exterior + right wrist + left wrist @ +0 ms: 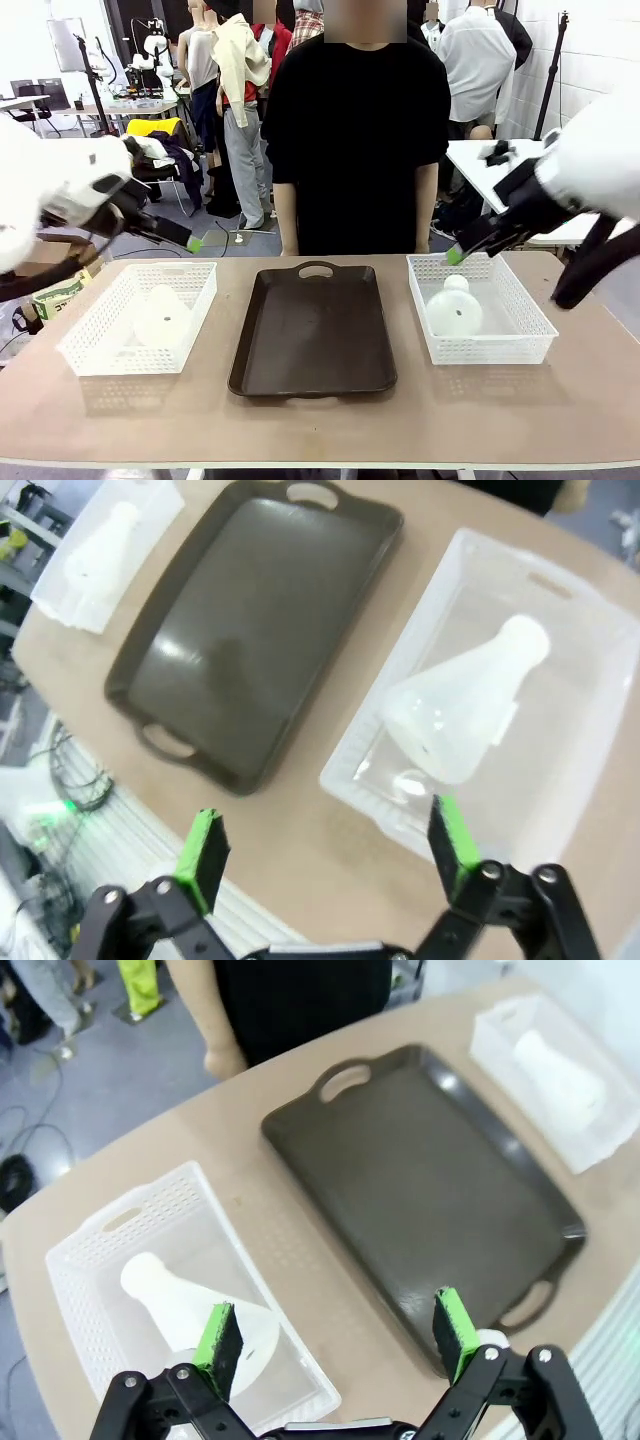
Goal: Prepare the laboratory tools.
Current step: Pick up the Big flask that the person points to.
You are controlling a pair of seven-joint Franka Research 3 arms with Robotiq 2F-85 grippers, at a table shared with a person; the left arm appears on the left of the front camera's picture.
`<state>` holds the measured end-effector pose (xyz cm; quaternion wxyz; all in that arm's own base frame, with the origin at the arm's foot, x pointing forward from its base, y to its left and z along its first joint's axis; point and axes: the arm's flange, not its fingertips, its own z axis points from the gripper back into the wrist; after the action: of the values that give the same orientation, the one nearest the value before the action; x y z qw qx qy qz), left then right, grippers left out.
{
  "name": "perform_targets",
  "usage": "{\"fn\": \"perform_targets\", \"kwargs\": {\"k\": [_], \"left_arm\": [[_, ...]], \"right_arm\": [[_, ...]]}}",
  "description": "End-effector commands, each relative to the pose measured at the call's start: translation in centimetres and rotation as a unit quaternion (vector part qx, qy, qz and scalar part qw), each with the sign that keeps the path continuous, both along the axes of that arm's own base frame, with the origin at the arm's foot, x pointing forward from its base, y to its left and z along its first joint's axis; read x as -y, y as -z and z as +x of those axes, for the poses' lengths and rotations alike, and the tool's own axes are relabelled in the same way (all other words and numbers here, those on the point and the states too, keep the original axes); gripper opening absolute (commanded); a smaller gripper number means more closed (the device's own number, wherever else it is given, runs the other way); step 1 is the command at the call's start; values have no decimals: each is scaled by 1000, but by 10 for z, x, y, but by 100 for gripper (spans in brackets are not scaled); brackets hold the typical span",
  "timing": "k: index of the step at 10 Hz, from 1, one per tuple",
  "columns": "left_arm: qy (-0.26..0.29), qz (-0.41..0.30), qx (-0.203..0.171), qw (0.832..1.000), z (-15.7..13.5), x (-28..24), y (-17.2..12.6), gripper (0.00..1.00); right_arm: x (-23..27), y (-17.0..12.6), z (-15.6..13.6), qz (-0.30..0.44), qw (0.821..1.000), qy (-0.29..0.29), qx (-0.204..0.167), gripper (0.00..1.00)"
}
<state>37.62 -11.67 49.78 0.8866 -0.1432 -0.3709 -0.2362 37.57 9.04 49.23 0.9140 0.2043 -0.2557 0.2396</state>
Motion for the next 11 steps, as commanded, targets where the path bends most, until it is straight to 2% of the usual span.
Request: {"fn": "perform_targets", "kwargs": {"k": [1, 3, 4, 5, 8, 9, 11], "left_arm": [[30, -117, -1, 993, -43, -46, 4, 100], [36, -194, 10, 980, -49, -73, -2, 100], [44, -241, 4, 970, -50, -88, -1, 100], [53, -287, -2, 956, -45, -103, 7, 100], [27, -368, -47, 928, -38, -128, 32, 100], [24, -401, -65, 913, -32, -136, 44, 100], [6, -424, -95, 901, -25, -150, 62, 100]], "right_arm": [[29, -7, 19, 66, 994, -28, -86, 100], [50, -2, 34, 174, 970, -91, -142, 100], [59, 6, 45, 232, 949, -121, -174, 100], [70, 16, 59, 280, 930, -142, -191, 100], [89, 48, 80, 334, 902, -124, -243, 100], [95, 54, 87, 345, 897, -115, -252, 100], [94, 70, 95, 348, 890, -110, -274, 100]]}}
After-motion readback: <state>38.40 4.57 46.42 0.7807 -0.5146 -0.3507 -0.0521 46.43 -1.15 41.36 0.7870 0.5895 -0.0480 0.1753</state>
